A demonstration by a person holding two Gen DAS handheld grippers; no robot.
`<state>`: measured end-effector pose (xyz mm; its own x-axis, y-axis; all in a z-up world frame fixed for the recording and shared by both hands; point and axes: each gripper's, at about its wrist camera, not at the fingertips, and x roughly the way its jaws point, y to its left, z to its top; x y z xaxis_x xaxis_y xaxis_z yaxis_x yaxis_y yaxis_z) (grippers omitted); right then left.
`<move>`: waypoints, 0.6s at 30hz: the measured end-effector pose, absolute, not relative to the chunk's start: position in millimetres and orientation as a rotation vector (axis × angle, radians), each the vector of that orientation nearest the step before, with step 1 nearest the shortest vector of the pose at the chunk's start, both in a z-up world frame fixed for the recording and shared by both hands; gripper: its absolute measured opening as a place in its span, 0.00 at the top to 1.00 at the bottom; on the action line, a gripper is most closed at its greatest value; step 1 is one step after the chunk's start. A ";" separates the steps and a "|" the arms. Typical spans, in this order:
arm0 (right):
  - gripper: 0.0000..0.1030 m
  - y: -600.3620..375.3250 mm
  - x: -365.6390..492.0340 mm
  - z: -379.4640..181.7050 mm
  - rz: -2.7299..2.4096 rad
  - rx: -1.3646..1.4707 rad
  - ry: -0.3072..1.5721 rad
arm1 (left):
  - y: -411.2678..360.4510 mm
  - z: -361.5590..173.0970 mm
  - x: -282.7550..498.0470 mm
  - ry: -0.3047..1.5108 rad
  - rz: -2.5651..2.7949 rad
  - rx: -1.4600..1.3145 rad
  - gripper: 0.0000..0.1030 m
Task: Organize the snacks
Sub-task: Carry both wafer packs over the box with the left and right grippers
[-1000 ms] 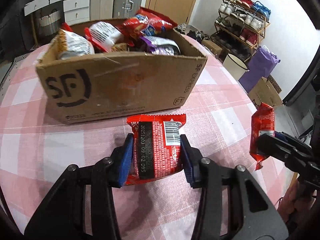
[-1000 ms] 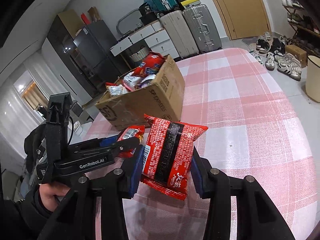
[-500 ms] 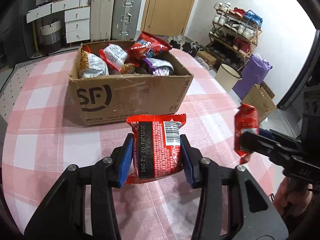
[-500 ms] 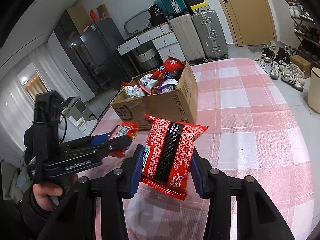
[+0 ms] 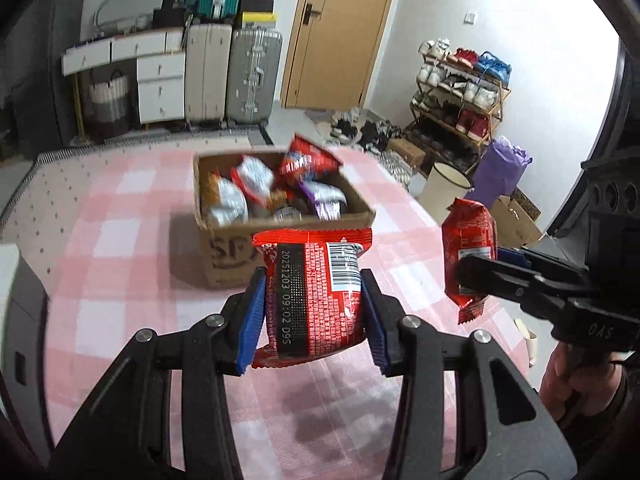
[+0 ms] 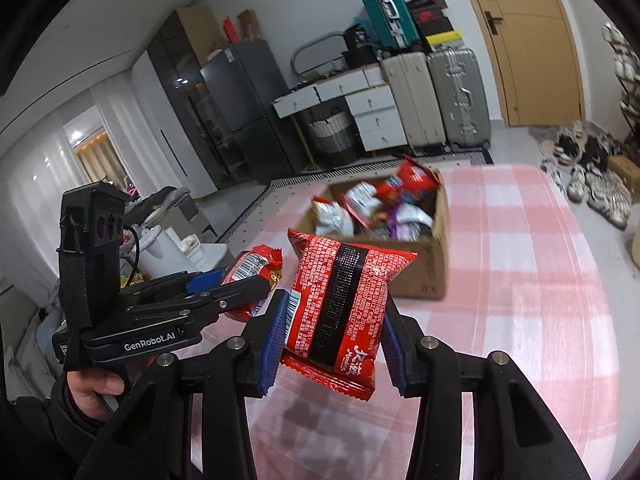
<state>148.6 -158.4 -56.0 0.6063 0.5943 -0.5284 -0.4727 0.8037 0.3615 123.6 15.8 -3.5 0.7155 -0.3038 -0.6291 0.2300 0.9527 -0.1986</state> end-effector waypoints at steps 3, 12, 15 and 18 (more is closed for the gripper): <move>0.58 -153.6 151.8 -35.4 0.636 0.189 0.653 | 22.5 21.8 119.2 0.677 -0.305 -0.102 0.60; 0.58 -129.6 177.7 22.3 0.670 0.117 0.561 | 47.6 87.5 119.7 0.582 -0.313 -0.083 0.60; 0.58 -121.7 194.3 37.6 0.676 0.102 0.537 | 54.4 104.5 130.5 0.568 -0.305 -0.080 0.60; 0.58 -115.0 207.7 48.2 0.678 0.083 0.521 | 61.5 117.5 145.3 0.561 -0.297 -0.082 0.60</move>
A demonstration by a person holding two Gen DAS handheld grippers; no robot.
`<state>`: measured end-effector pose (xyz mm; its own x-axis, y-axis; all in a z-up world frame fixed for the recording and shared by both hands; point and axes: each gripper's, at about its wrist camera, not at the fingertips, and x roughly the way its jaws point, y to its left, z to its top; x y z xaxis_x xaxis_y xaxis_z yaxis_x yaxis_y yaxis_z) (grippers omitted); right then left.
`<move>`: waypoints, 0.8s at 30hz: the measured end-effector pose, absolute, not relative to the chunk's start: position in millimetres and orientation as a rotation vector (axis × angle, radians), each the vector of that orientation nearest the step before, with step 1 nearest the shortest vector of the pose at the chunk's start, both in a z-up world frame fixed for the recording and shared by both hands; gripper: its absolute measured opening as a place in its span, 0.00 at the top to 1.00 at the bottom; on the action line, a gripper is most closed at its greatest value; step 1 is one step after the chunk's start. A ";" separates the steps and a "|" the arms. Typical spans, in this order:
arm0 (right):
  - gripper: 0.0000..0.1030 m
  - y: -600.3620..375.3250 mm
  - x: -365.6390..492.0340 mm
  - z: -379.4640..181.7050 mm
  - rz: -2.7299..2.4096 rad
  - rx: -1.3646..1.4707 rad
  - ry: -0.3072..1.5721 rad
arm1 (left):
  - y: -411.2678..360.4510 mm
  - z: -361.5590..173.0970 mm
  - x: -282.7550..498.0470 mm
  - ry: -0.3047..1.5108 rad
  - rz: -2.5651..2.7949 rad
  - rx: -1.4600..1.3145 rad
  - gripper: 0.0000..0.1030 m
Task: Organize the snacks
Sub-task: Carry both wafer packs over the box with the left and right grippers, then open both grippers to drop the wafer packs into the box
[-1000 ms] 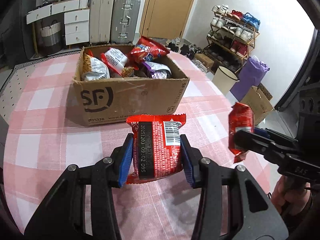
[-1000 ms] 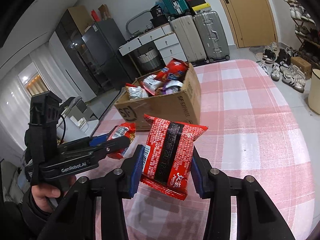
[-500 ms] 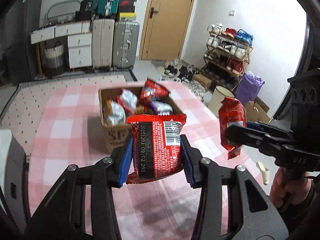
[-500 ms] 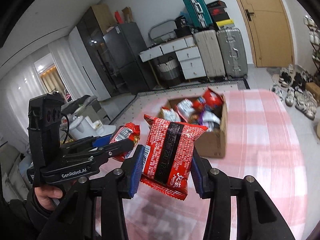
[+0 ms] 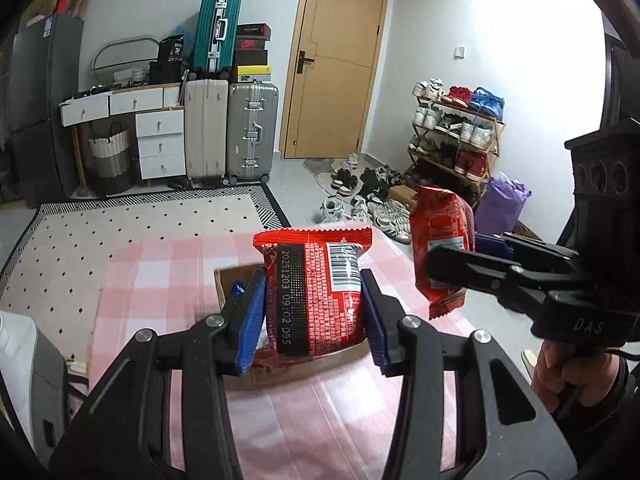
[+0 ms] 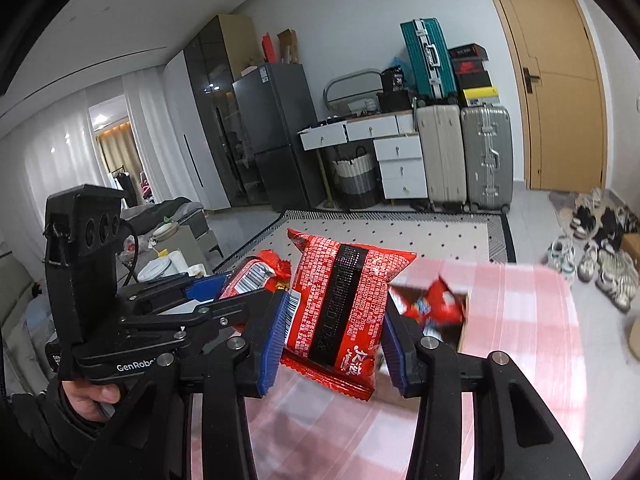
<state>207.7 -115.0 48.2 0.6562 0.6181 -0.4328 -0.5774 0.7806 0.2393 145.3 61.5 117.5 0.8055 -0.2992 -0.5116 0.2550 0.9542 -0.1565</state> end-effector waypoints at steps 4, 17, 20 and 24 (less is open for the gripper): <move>0.58 -106.1 229.9 58.8 0.676 0.064 0.513 | 68.2 128.6 170.5 0.563 -0.295 -0.087 0.60; 0.58 -82.1 328.4 23.8 0.629 0.015 0.582 | 82.3 68.1 310.1 0.657 -0.317 -0.141 0.60; 0.58 -76.4 345.7 9.7 0.629 0.007 0.604 | 75.5 42.4 333.3 0.689 -0.324 -0.139 0.60; 0.58 -69.3 356.6 -5.5 0.627 -0.037 0.604 | 75.3 14.1 362.3 0.715 -0.309 -0.135 0.60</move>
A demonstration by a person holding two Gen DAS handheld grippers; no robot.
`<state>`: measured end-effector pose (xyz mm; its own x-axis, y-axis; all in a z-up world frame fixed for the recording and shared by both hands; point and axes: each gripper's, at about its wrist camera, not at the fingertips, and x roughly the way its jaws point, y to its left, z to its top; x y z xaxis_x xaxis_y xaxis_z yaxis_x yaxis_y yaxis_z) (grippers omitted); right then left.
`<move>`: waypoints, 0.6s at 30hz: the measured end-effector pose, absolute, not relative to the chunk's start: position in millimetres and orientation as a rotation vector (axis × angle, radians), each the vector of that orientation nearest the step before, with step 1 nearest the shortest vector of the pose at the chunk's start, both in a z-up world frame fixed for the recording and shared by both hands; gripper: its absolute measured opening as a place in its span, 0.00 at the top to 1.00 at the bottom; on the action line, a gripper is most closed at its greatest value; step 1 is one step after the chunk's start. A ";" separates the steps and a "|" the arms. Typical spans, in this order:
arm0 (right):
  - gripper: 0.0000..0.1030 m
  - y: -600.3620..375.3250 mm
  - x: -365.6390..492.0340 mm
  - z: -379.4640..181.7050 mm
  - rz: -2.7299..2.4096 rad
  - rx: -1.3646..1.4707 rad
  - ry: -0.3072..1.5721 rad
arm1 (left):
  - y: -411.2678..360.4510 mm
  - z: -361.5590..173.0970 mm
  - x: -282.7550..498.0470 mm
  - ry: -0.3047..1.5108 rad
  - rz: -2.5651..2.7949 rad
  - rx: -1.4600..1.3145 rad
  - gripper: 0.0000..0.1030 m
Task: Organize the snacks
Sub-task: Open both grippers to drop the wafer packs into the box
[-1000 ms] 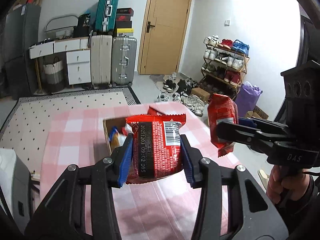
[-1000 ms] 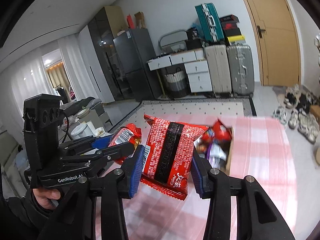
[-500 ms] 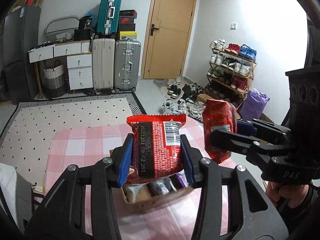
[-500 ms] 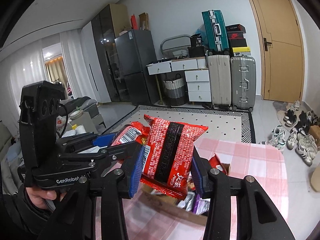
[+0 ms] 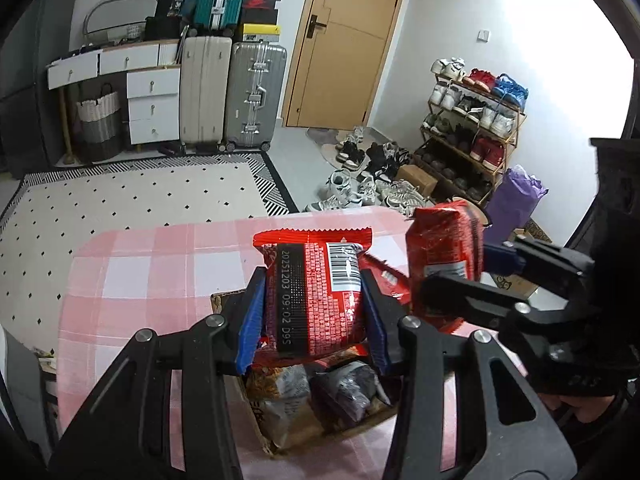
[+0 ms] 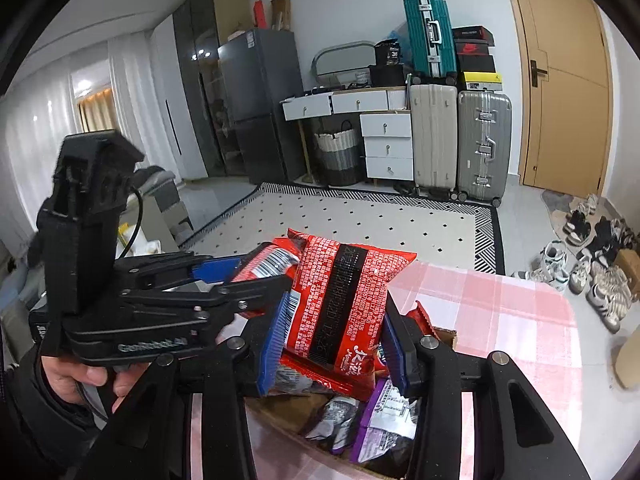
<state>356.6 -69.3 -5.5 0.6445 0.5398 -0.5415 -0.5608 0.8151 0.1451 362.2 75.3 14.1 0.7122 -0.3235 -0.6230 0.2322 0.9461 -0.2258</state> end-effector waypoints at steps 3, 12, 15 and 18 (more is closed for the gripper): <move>0.58 -59.9 363.9 -14.9 0.592 -0.066 0.598 | 74.5 -8.1 377.0 0.753 -0.311 -0.156 0.60; 0.53 -66.9 380.2 -44.2 0.574 -0.032 0.637 | 64.7 -36.4 394.5 0.785 -0.338 -0.136 0.36; 0.48 -79.0 375.2 -37.4 0.574 -0.002 0.609 | 63.7 -33.7 388.3 0.775 -0.334 -0.133 0.36; 0.48 -85.1 364.0 -28.8 0.574 -0.004 0.587 | 63.0 -27.0 376.9 0.761 -0.335 -0.139 0.36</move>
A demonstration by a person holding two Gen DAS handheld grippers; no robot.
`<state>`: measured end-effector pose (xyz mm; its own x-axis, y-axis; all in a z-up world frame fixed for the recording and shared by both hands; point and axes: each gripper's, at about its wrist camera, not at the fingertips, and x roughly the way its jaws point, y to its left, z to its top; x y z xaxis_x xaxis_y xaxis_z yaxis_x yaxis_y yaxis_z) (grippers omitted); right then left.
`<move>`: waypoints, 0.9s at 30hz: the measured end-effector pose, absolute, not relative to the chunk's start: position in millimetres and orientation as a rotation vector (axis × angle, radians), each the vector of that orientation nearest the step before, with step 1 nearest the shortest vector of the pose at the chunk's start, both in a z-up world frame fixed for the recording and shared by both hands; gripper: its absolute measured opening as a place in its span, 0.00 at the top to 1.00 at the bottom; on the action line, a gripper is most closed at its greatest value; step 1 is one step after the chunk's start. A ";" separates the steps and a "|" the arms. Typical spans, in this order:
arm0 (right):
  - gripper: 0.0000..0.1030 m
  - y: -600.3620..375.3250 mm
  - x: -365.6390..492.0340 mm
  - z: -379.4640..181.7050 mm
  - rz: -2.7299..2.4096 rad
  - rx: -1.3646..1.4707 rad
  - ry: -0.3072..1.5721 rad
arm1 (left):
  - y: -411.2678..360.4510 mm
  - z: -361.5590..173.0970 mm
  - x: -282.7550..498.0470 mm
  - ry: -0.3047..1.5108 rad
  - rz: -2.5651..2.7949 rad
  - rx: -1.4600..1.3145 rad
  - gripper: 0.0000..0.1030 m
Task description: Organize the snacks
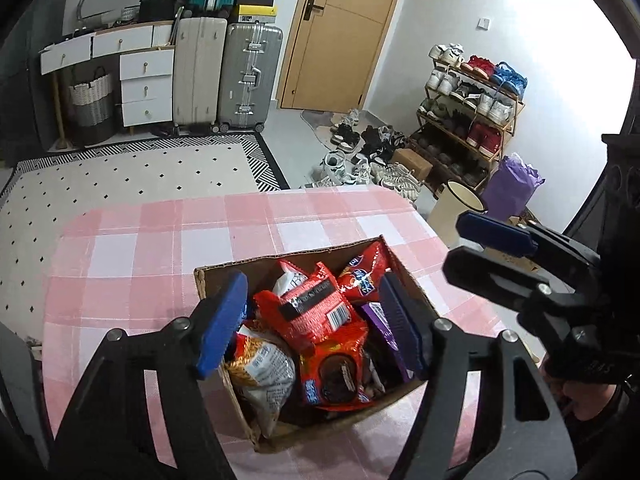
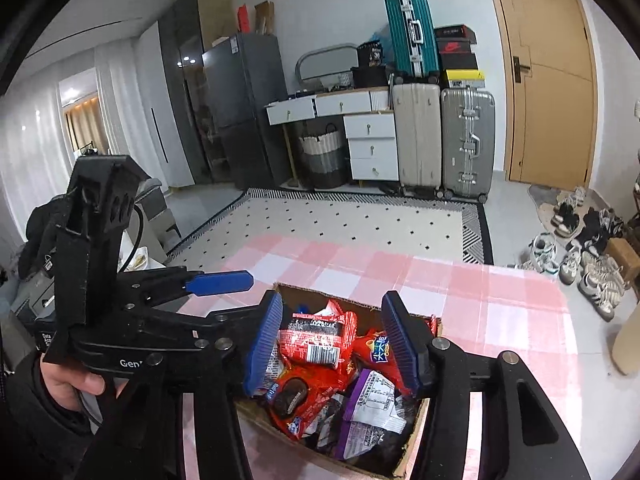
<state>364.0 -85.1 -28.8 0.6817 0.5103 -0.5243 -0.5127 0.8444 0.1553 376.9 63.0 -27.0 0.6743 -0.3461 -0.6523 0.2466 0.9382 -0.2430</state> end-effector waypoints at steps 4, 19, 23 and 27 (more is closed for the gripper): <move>0.44 -94.2 347.8 -16.5 0.572 0.000 0.551 | 62.1 -14.5 356.3 0.736 -0.319 -0.145 0.36; 0.07 -132.9 238.5 18.3 0.477 0.011 0.392 | 61.7 27.5 218.2 0.579 -0.194 -0.085 0.21; 0.06 -145.5 209.9 18.3 0.473 0.042 0.369 | 58.1 33.5 183.0 0.534 -0.157 -0.052 0.12; 0.03 -156.3 184.5 13.1 0.472 0.049 0.334 | 55.8 29.5 147.2 0.467 -0.105 -0.032 0.00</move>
<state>184.5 -156.3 13.1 0.8375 0.4540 -0.3040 -0.4380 0.8905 0.1232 147.2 55.8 29.5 0.8875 -0.1083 -0.4478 0.0935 0.9941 -0.0551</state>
